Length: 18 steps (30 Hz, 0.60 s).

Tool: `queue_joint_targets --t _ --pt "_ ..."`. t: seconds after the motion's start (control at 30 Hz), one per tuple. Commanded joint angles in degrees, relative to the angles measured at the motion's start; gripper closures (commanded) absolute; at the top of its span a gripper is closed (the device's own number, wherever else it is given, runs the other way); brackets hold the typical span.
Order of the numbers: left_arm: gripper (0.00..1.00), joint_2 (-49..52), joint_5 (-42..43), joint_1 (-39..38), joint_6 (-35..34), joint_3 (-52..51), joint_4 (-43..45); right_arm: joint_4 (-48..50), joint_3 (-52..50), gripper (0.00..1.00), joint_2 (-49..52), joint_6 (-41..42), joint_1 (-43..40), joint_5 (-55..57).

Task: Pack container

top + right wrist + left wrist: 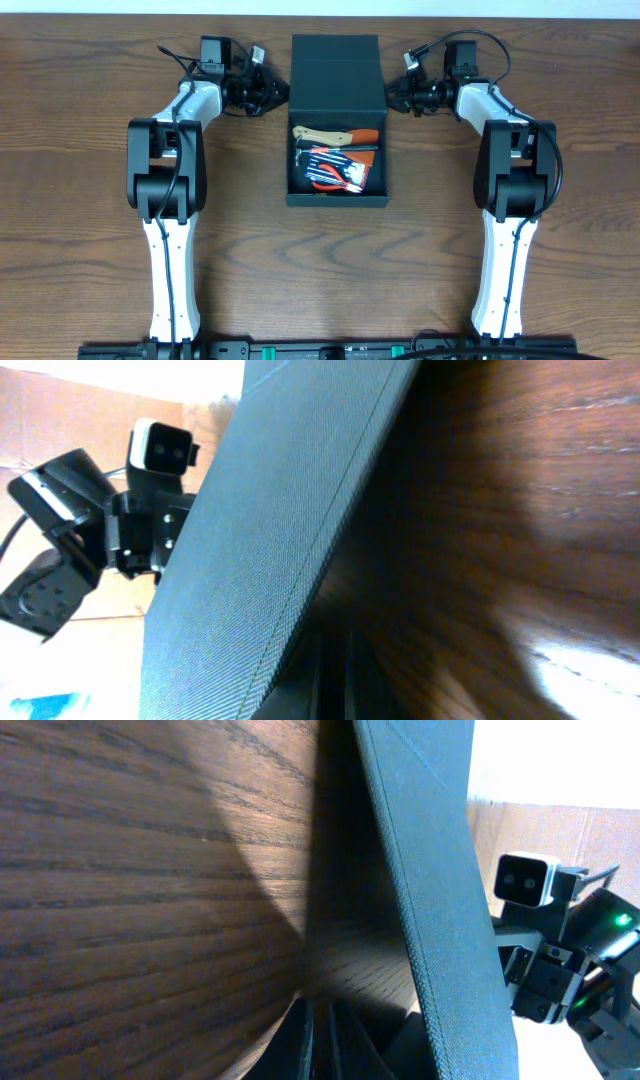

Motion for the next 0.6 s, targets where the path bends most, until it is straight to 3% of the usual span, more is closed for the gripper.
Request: queue_joint_targets --t 0.0,0.57 --pt "0.95 -0.5 1.8 0.2 1.1 1.0 0.0 0.1 -0.1 0.99 0.2 1.0 0.5 -3.8" --pt "0.95 -6.8 2.3 0.2 3.8 1.0 -0.7 -2.2 0.0 0.99 -3.1 0.7 0.4 -3.0"
